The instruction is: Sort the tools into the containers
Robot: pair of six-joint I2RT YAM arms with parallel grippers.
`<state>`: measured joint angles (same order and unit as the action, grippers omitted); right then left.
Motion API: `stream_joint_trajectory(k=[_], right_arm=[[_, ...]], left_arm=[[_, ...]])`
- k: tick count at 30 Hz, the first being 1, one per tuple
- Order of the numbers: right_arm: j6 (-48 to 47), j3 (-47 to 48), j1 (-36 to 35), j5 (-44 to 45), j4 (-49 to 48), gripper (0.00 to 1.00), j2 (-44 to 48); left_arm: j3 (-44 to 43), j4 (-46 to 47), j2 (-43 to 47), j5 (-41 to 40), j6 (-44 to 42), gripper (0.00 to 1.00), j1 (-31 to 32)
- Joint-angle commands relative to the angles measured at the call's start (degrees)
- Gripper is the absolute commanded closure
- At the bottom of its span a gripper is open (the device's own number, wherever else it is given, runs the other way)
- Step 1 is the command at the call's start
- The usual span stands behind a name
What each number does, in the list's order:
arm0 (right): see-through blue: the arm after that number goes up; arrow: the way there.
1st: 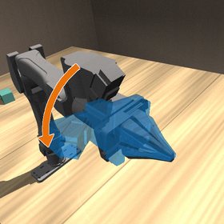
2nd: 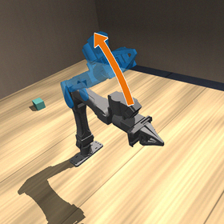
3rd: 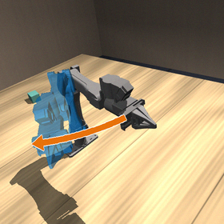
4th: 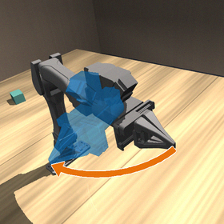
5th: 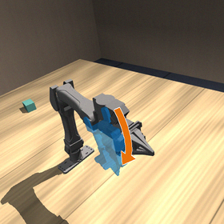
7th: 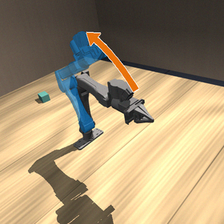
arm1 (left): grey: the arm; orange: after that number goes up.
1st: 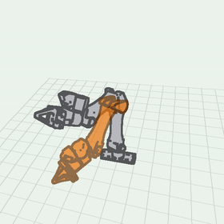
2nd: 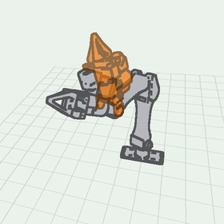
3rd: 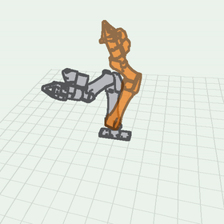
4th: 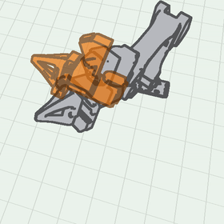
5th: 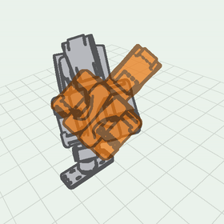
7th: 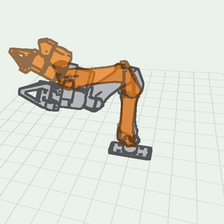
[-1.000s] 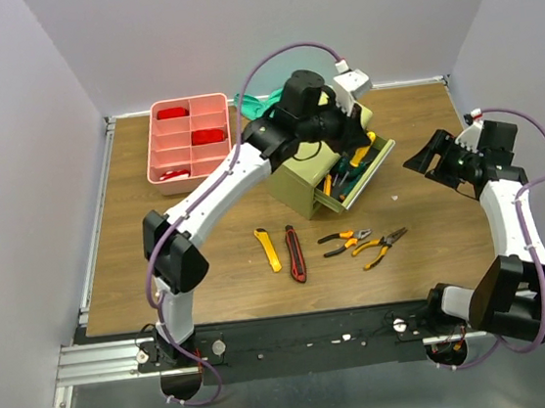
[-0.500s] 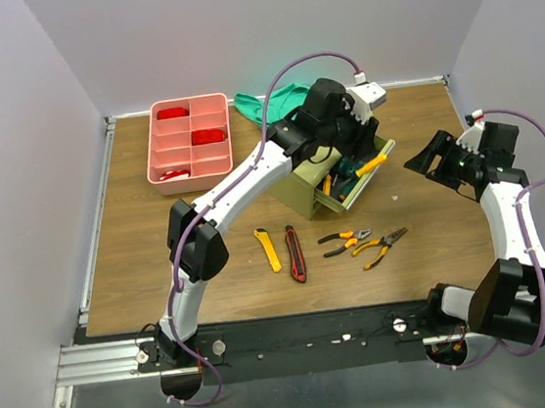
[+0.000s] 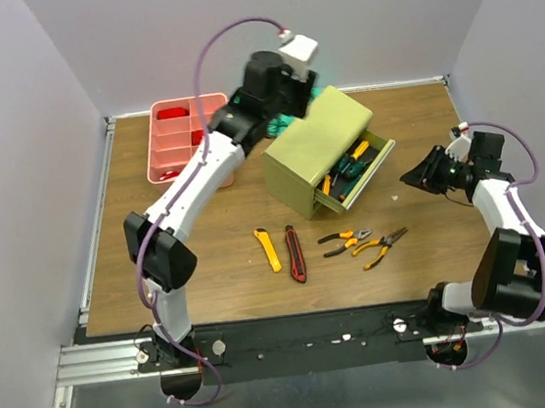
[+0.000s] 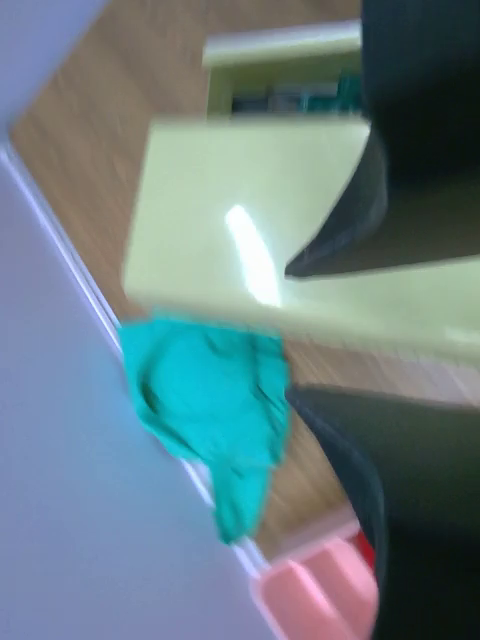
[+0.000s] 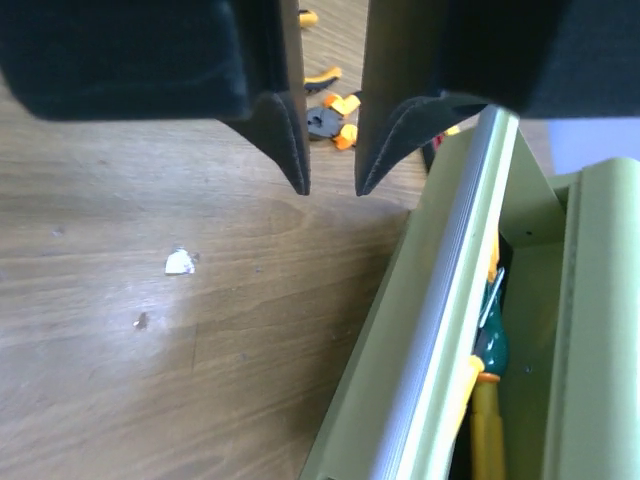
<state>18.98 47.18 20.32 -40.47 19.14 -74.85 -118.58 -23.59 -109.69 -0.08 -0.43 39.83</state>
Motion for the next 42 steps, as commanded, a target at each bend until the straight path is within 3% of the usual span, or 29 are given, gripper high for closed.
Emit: stream_joint_trajectory(k=[1,2,4,12,25,42], right_arm=[[2.1,-0.7,-1.4,-4.4,-8.3,0.76,-3.1],[1.8,-0.2,-1.8,-5.4,-8.3,0.78,-5.0],[3.0,1.0,-3.2,-5.6,-9.0,0.82,-6.3],[4.0,5.6,-10.2,-8.4,-10.6,0.86,-11.0],[6.2,13.7,-15.0,-8.6,-11.9,0.86,-19.5],[10.5,21.7,-20.2,-8.7,-13.4,0.85,-27.5]], left_arm=[[7.7,-2.6,1.3,-5.4,3.6,0.57,-10.0],[8.8,-2.9,1.1,-4.3,3.2,0.79,-12.1],[9.5,-2.9,-0.3,2.3,-0.9,1.0,-13.7],[4.6,-5.1,-7.7,13.3,-2.6,1.0,-14.0],[6.1,-7.0,-9.3,26.7,-4.0,1.0,-12.6],[7.8,-6.8,-8.3,24.7,-3.5,1.0,-11.8]])
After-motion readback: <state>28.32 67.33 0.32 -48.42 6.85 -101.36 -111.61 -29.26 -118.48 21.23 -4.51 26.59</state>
